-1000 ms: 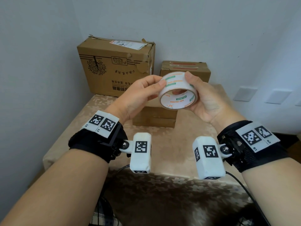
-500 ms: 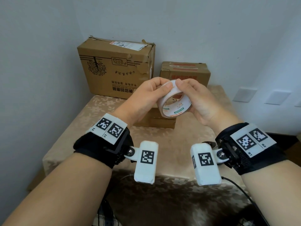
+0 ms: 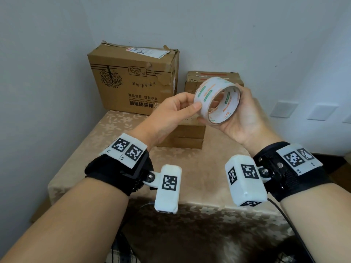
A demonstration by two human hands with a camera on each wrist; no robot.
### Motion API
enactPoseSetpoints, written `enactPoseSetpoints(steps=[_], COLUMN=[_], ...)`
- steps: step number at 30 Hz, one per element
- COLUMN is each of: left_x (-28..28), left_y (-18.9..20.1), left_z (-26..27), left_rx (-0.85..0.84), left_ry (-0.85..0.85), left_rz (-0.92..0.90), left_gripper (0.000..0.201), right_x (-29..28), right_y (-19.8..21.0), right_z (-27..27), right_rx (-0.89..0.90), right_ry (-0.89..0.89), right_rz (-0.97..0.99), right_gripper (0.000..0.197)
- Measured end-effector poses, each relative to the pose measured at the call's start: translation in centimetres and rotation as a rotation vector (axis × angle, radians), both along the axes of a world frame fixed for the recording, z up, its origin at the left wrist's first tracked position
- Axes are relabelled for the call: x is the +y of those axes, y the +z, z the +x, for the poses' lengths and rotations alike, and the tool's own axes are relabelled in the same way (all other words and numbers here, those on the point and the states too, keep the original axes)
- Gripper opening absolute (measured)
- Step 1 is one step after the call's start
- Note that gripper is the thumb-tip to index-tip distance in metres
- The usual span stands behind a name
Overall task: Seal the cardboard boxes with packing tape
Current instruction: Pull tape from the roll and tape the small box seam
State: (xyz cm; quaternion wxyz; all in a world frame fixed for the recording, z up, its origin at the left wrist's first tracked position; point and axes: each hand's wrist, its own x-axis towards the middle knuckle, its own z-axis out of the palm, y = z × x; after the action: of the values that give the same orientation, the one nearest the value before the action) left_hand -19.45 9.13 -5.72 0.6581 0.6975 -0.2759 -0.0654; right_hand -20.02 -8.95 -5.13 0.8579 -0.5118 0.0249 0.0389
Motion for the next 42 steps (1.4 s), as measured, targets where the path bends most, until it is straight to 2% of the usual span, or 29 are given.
enactPoseSetpoints(steps=[4,8,9,11,13,18,21,23,25,28,30,33,34,36,37,39,40,42], left_x=[-0.4,-1.4,-1.6,-1.6,-1.4,-0.3,0.4,0.7,0.8,1.1,1.3,1.3,1.2,1.1,1.1,0.8,0.5,-0.1], left_y=[0.2,0.9,1.0,1.0,0.8,0.5,0.5,0.4,0.4,0.2,0.1,0.2,0.3,0.6,0.7,0.9,1.0,1.1], left_z=[-0.3,-0.9,-1.0,-1.0,-0.9,-0.8,-0.5,-0.3,-0.2,0.0,-0.1,-0.4,-0.5,-0.7,-0.8,-0.9,-1.0,-1.0], left_rx=[0.03,0.033,0.033,0.034,0.037,0.055,0.093,0.104,0.115,0.166,0.186,0.133,0.098,0.032,-0.002,-0.094,-0.156,-0.27], left_ry=[-0.018,0.115,0.136,0.153,0.141,0.059,0.015,-0.006,-0.032,-0.11,-0.149,-0.124,-0.104,-0.059,-0.045,-0.011,0.02,0.088], left_rz=[-0.009,0.054,0.05,0.041,0.049,0.067,-0.027,-0.098,-0.141,-0.19,-0.193,-0.097,-0.047,0.07,0.123,0.22,0.272,0.346], left_gripper=[0.017,0.028,0.03,0.033,0.033,0.029,0.018,0.015,0.011,0.015,0.015,0.011,0.013,0.018,0.022,0.032,0.037,0.042], right_x=[0.2,1.3,1.6,2.1,2.2,2.3,2.0,1.5,1.0,0.7,0.7,0.5,0.5,0.5,0.5,0.7,0.9,1.4], right_y=[0.1,0.7,0.8,0.7,0.4,-0.6,-0.7,-0.3,-0.2,-0.1,-0.2,-0.2,0.0,0.4,0.6,0.6,0.7,0.6], right_z=[-0.3,-1.5,-1.7,-1.9,-1.7,-1.8,-1.8,-1.6,-1.4,-1.4,-1.3,-1.1,-1.1,-1.6,-1.7,-1.9,-2.0,-2.2], right_rx=[-0.055,-0.231,-0.275,-0.328,-0.339,-0.333,-0.271,-0.231,-0.204,-0.183,-0.172,-0.153,-0.166,-0.196,-0.208,-0.234,-0.233,-0.22], right_ry=[-0.114,-0.008,0.022,0.022,-0.011,0.051,0.086,0.073,0.066,0.102,0.092,0.114,0.134,0.177,0.197,0.243,0.261,0.261], right_rz=[-0.222,-0.549,-0.625,-0.77,-0.851,-0.812,-0.591,-0.417,-0.273,-0.097,-0.072,-0.188,-0.286,-0.488,-0.561,-0.663,-0.691,-0.728], right_gripper=[0.046,0.056,0.052,0.045,0.054,0.085,0.113,0.12,0.109,0.071,0.053,0.052,0.043,0.012,0.012,0.034,0.037,0.033])
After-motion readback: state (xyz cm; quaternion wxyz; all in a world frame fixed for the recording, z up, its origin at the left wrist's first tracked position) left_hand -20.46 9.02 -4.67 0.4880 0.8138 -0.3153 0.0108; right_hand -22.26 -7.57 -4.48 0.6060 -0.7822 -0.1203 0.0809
